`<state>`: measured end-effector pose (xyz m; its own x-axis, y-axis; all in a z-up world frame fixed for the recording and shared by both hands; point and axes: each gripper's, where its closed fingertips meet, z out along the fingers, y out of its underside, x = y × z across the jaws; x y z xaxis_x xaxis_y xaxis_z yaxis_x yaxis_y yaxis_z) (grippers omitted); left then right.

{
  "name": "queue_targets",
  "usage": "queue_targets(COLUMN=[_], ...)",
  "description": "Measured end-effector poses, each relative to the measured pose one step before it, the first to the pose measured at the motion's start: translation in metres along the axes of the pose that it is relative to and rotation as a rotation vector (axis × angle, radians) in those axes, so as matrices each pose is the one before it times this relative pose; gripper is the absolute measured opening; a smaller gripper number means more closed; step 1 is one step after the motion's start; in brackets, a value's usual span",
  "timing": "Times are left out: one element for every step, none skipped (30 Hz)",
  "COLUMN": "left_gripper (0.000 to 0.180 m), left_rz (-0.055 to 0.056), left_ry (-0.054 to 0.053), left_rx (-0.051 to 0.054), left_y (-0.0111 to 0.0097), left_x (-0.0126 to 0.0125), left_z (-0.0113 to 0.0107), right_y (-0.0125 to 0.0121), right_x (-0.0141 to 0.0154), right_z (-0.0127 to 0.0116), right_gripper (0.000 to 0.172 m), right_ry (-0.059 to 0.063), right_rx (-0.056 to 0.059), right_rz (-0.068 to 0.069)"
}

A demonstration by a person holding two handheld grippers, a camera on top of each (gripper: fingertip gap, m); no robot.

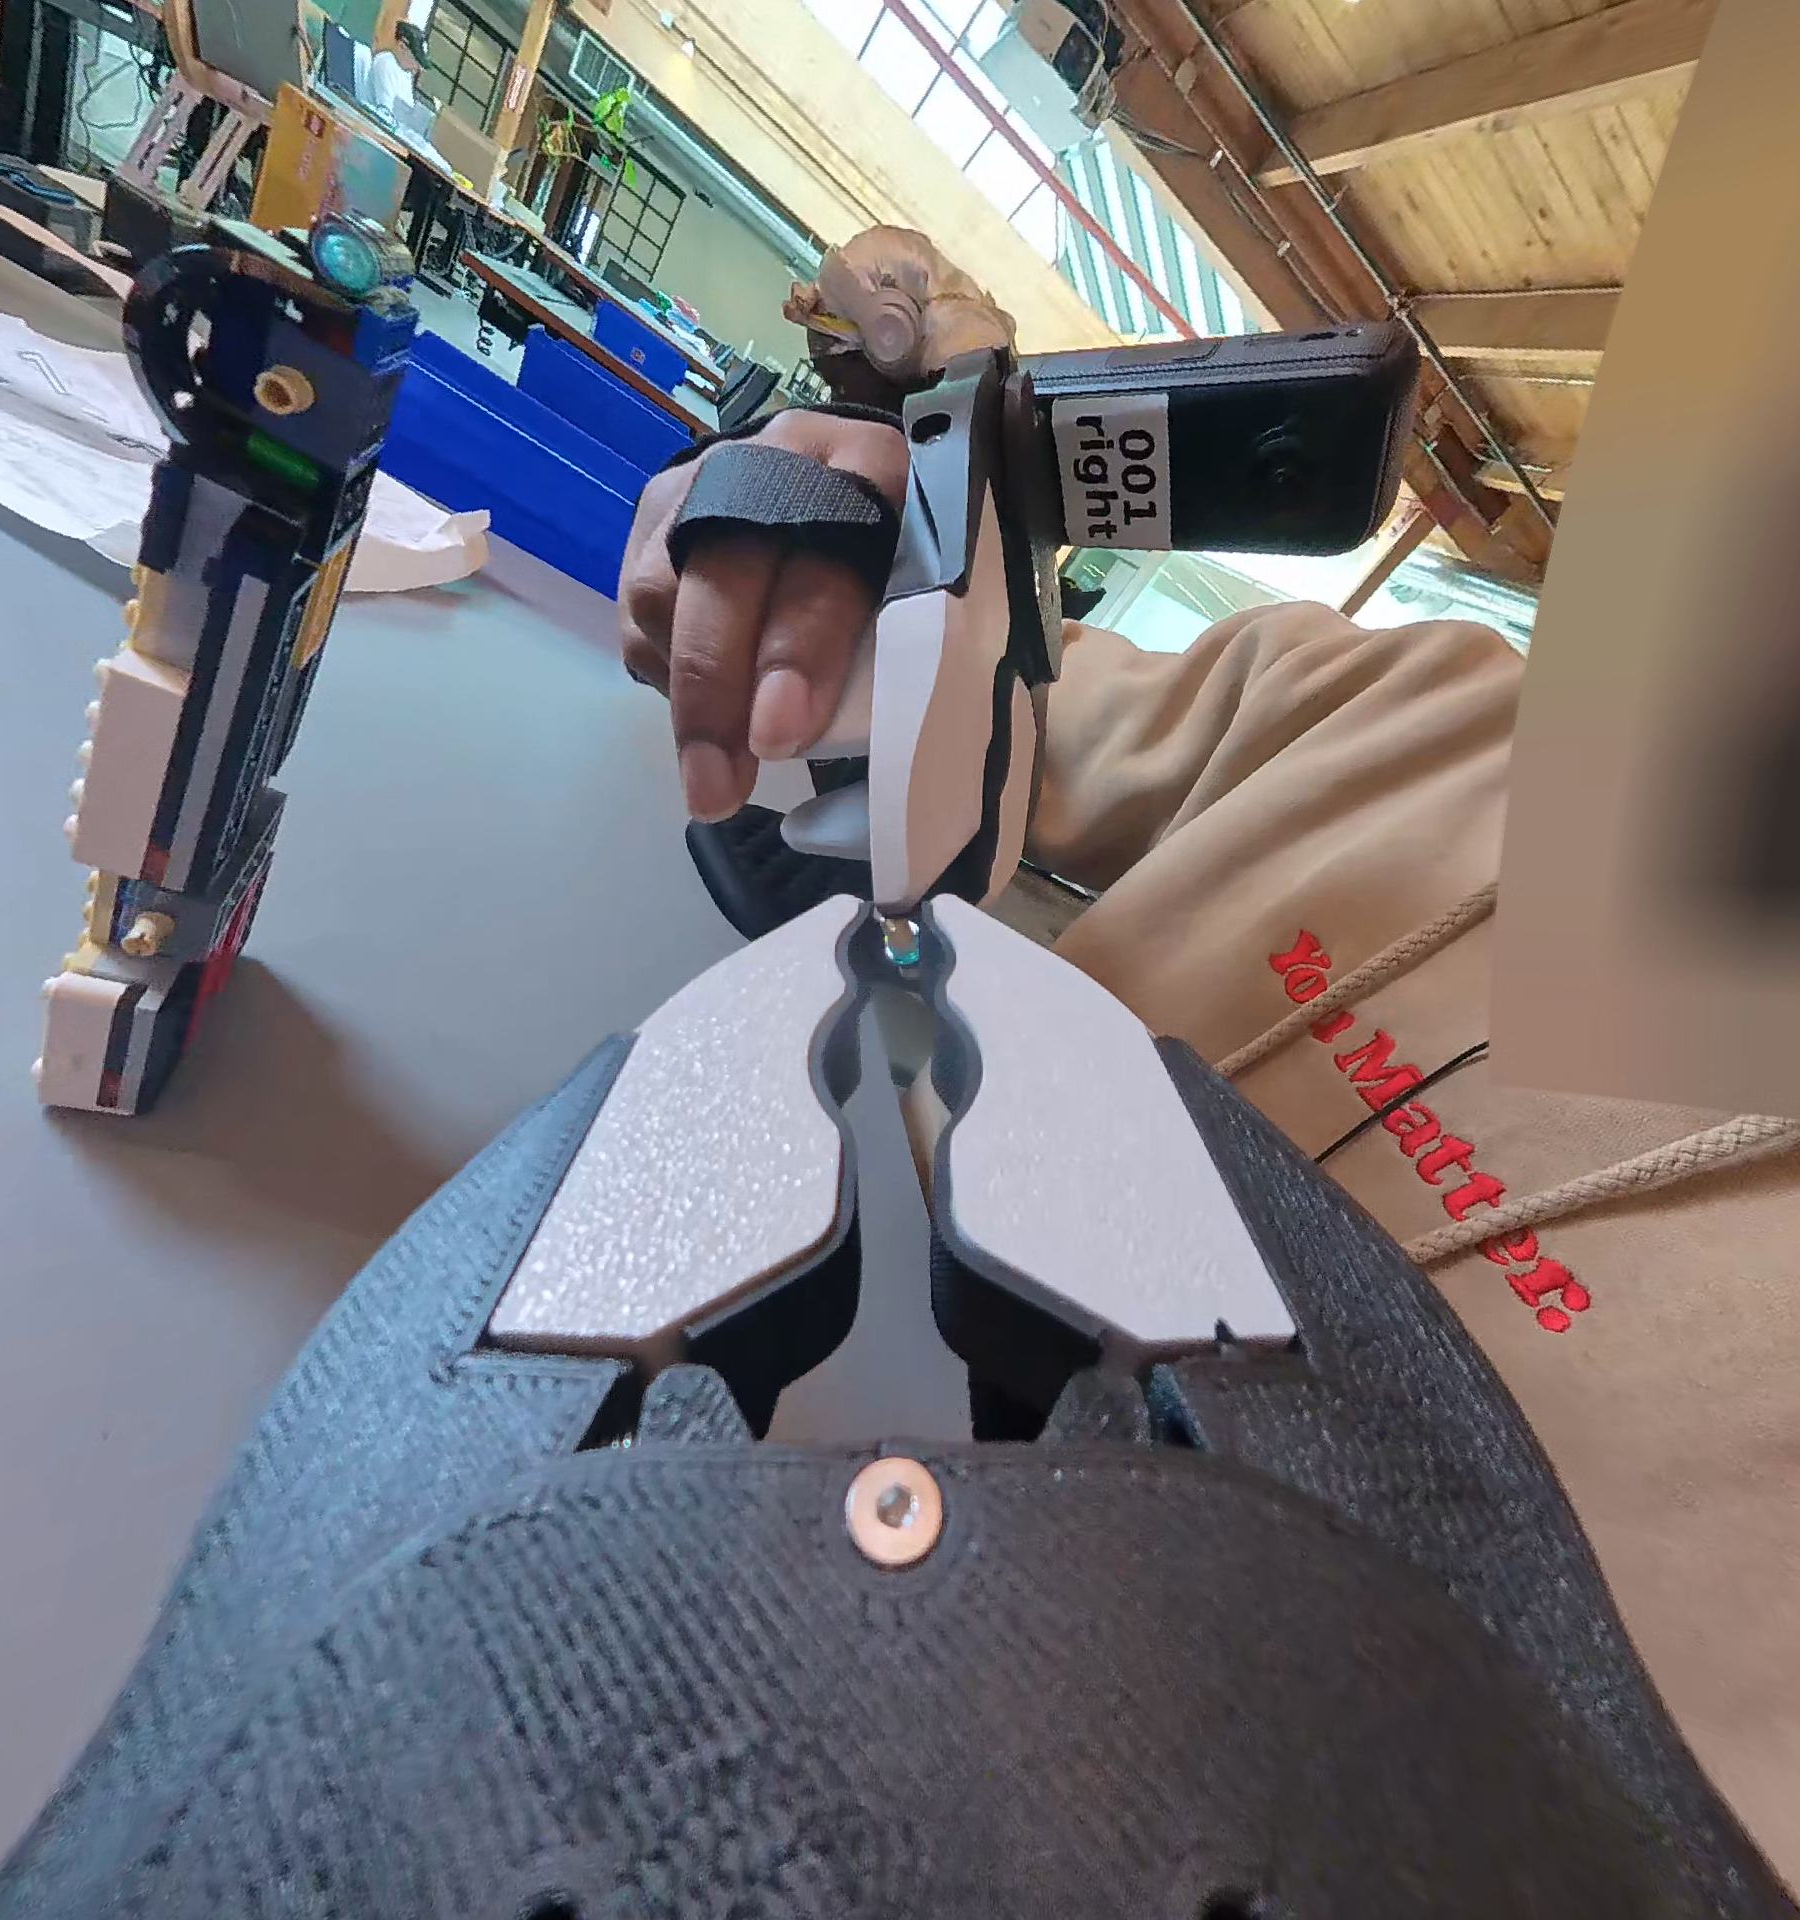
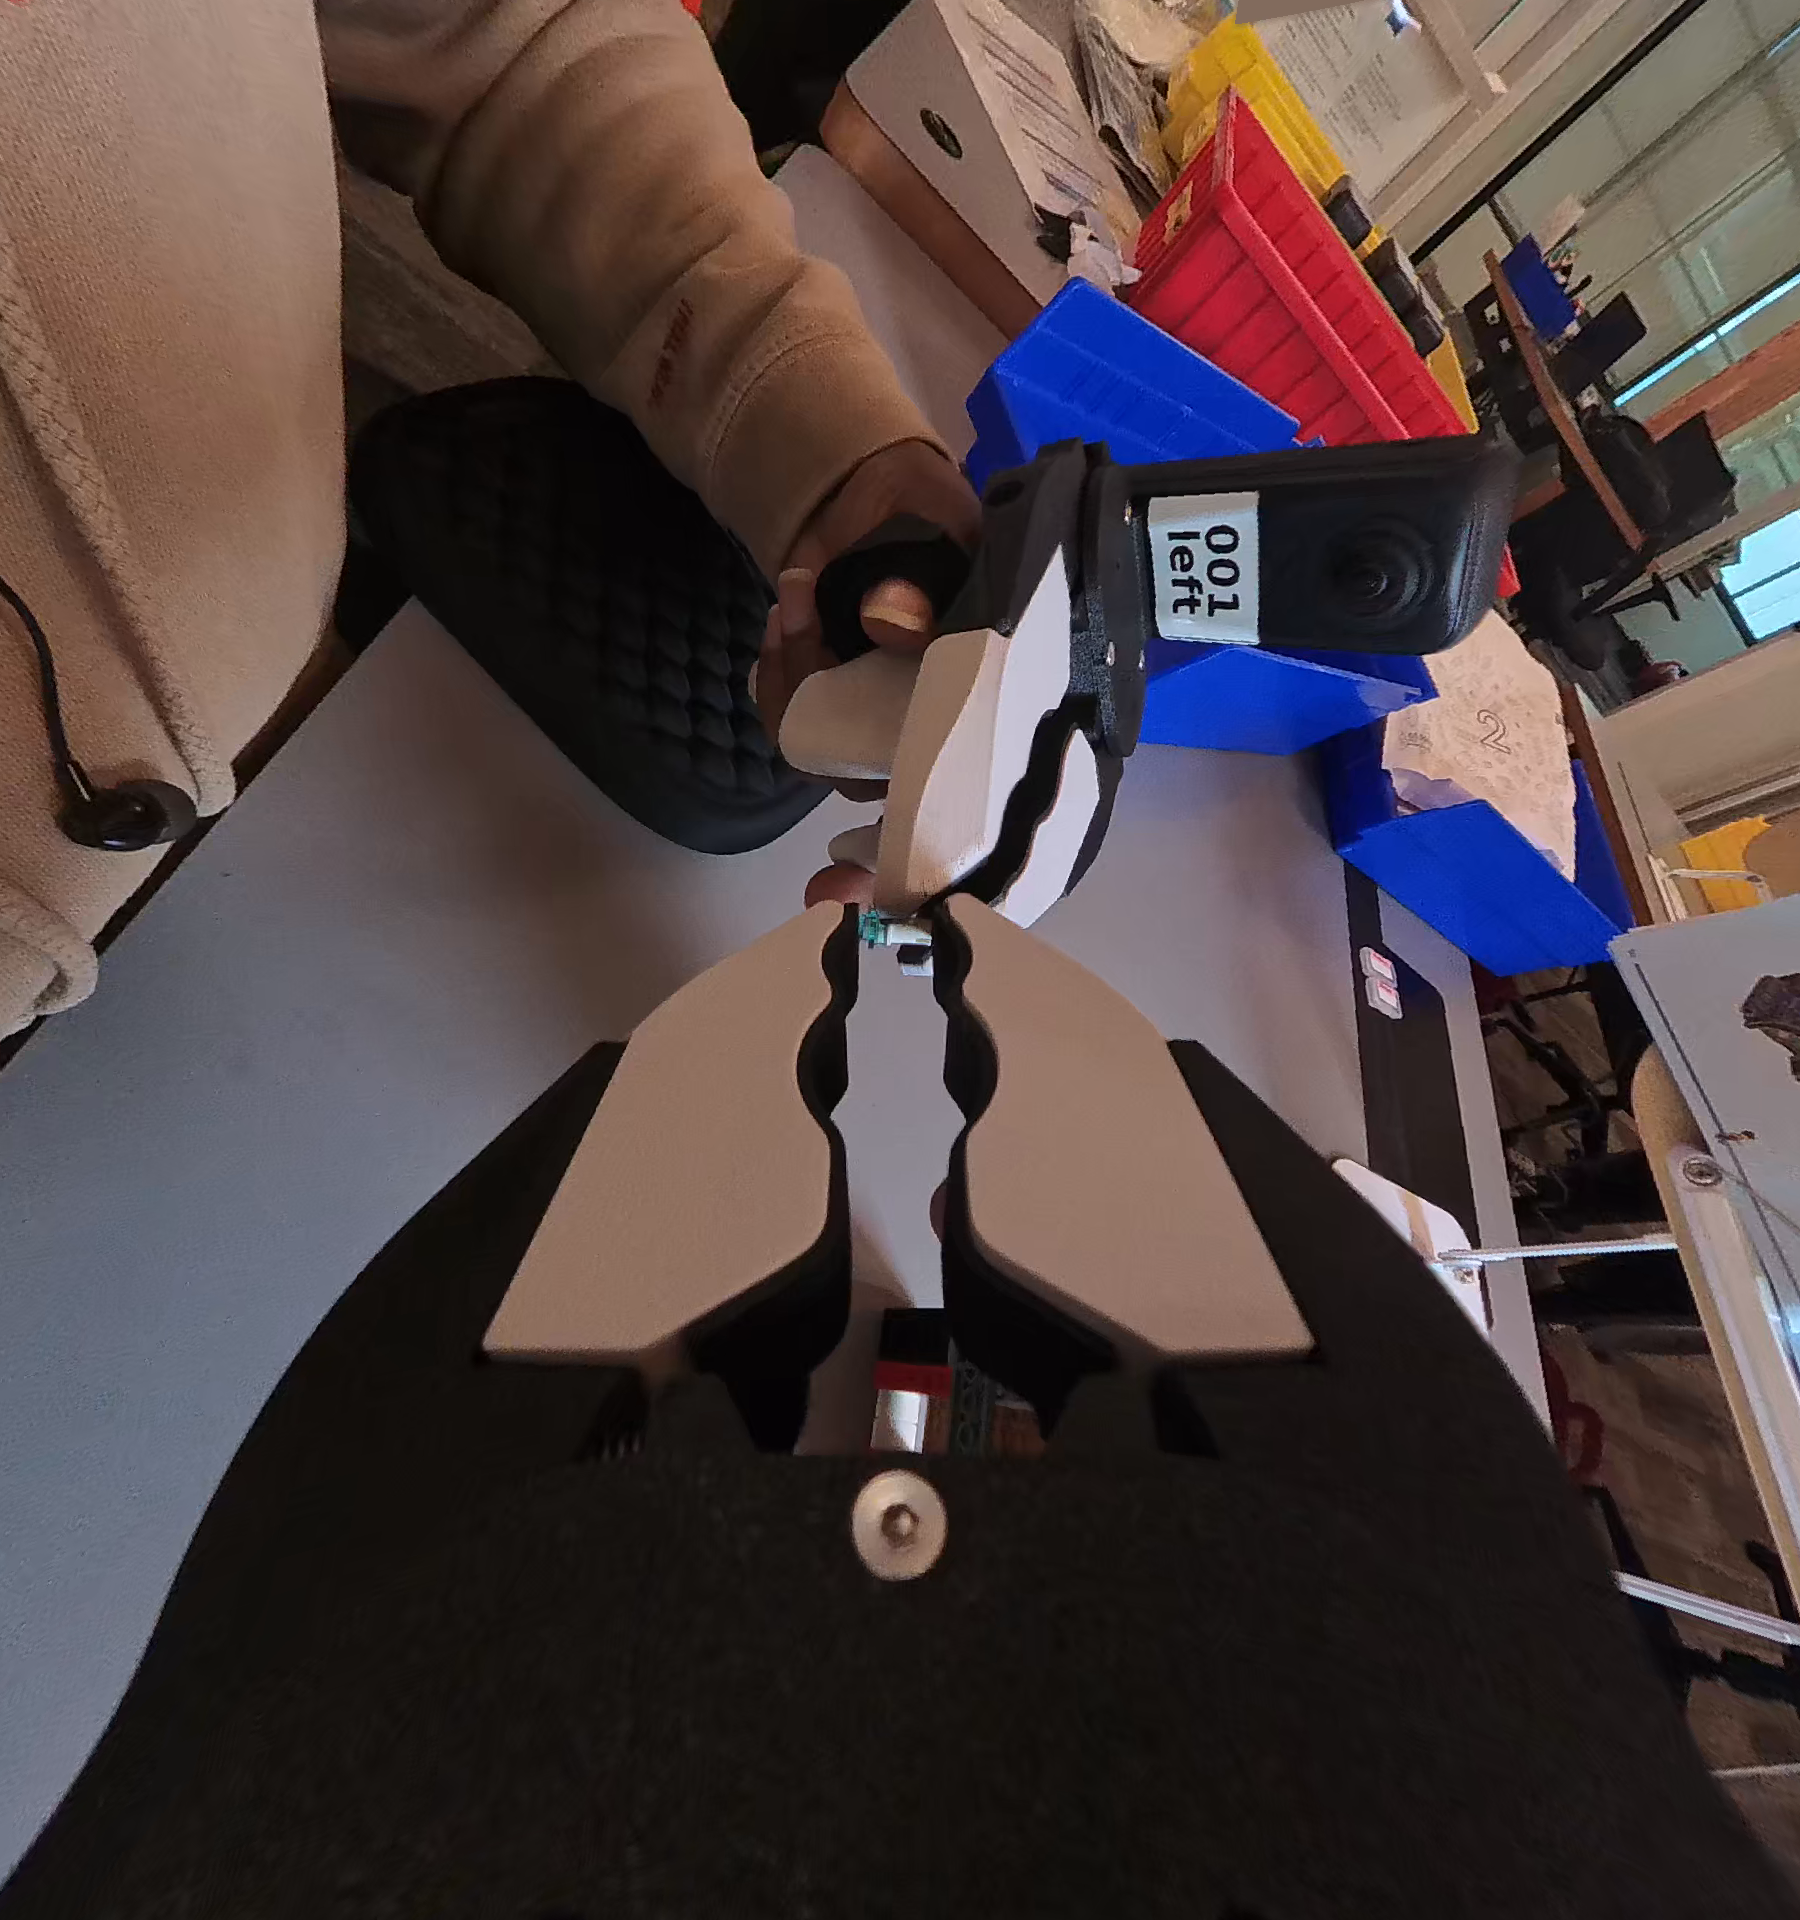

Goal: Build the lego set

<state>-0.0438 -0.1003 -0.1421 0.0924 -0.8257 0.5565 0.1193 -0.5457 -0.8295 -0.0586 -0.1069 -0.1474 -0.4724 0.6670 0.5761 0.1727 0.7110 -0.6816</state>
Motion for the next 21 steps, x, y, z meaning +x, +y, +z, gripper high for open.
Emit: queue_targets(left_gripper=[0.007,0.007,0.006,0.005,0.004,0.004,0.004,0.004,0.004,0.004,0.004,0.004,0.004,0.004,0.004,0.004,0.004,0.004,0.004,0.004,0.004], left_rz=[-0.0006,0.0018,-0.0010,-0.0040,-0.0024,-0.0013,-0.0008,0.0005,-0.0033,-0.0042,-0.0079,-0.0144,-0.0175,-0.0177,-0.0156,-0.0108,-0.0078,-0.0114,-0.0170,-0.0152,-0.0088], left_ry=[-0.0012,-0.0025,-0.0010,-0.0047,-0.0067,-0.0064,-0.0050,-0.0088,-0.0107,-0.0052,-0.0002,-0.0024,-0.0005,0.0048,0.0011,-0.0020,-0.0020,0.0032,0.0092,0.0077,0.0012], left_rx=[-0.0005,0.0042,0.0105,0.0154,0.0231,0.0305,0.0290,0.0333,0.0349,0.0294,0.0398,0.0386,0.0332,0.0331,0.0314,0.0276,0.0253,0.0217,0.0197,0.0194,0.0122], left_y=[-0.00060,-0.00089,-0.00159,-0.00222,-0.00319,-0.00447,-0.00433,-0.00507,-0.00536,-0.00462,-0.00608,-0.00611,-0.00562,-0.00548,-0.00479,-0.00404,-0.00309,-0.00219,-0.00172,-0.00155,-0.00072], left_x=[-0.00024,-0.00039,-0.00032,-0.00104,-0.00126,-0.00089,-0.00039,-0.00082,-0.00093,-0.00003,0.00095,0.00047,0.00068,0.00147,0.00121,0.00091,0.00081,0.00139,0.00224,0.00190,0.00101], left_z=[0.00026,0.00003,-0.00012,-0.00024,-0.00044,-0.00045,-0.00047,-0.00068,-0.00086,-0.00052,-0.00056,-0.00048,-0.00006,0.00042,0.00094,0.00142,0.00180,0.00215,0.00237,0.00225,0.00207], right_y=[0.00027,0.00030,-0.00004,0.00007,-0.00007,-0.00070,-0.00086,-0.00028,-0.00008,-0.00037,-0.00062,-0.00092,-0.00106,-0.00164,-0.00280,-0.00343,-0.00344,-0.00249,-0.00102,-0.00048,-0.00139], right_x=[0.00065,0.00109,0.00166,0.00249,0.00320,0.00334,0.00408,0.00493,0.00460,0.00416,0.00458,0.00433,0.00407,0.00483,0.00400,0.00303,0.00314,0.00267,0.00183,0.00199,0.00283], right_z=[-0.00053,-0.00037,-0.00027,-0.00038,-0.00044,-0.00067,-0.00096,-0.00129,-0.00154,-0.00148,-0.00148,-0.00114,-0.00045,-0.00013,0.00009,0.00049,0.00073,0.00115,0.00166,0.00148,0.00077], right_gripper=[0.013,0.013,0.013,0.013,0.014,0.016,0.018,0.018,0.018,0.018,0.018,0.018,0.018,0.018,0.017,0.016,0.016,0.015,0.015,0.015,0.015], right_ry=[0.0023,0.0055,0.0100,0.0147,0.0187,0.0219,0.0301,0.0405,0.0432,0.0452,0.0511,0.0495,0.0455,0.0473,0.0376,0.0268,0.0259,0.0193,0.0110,0.0103,0.0160], right_rx=[0.0000,0.0007,0.0028,0.0035,0.0055,0.0121,0.0165,0.0159,0.0175,0.0190,0.0193,0.0200,0.0151,0.0126,0.0155,0.0144,0.0107,0.0047,-0.0042,-0.0045,0.0047], right_rz=[0.0012,0.0016,0.0027,0.0085,0.0158,0.0198,0.0227,0.0214,0.0167,0.0129,0.0073,0.0017,-0.0003,-0.0028,-0.0038,0.0003,0.0002,-0.0044,-0.0051,-0.0017,0.0027])
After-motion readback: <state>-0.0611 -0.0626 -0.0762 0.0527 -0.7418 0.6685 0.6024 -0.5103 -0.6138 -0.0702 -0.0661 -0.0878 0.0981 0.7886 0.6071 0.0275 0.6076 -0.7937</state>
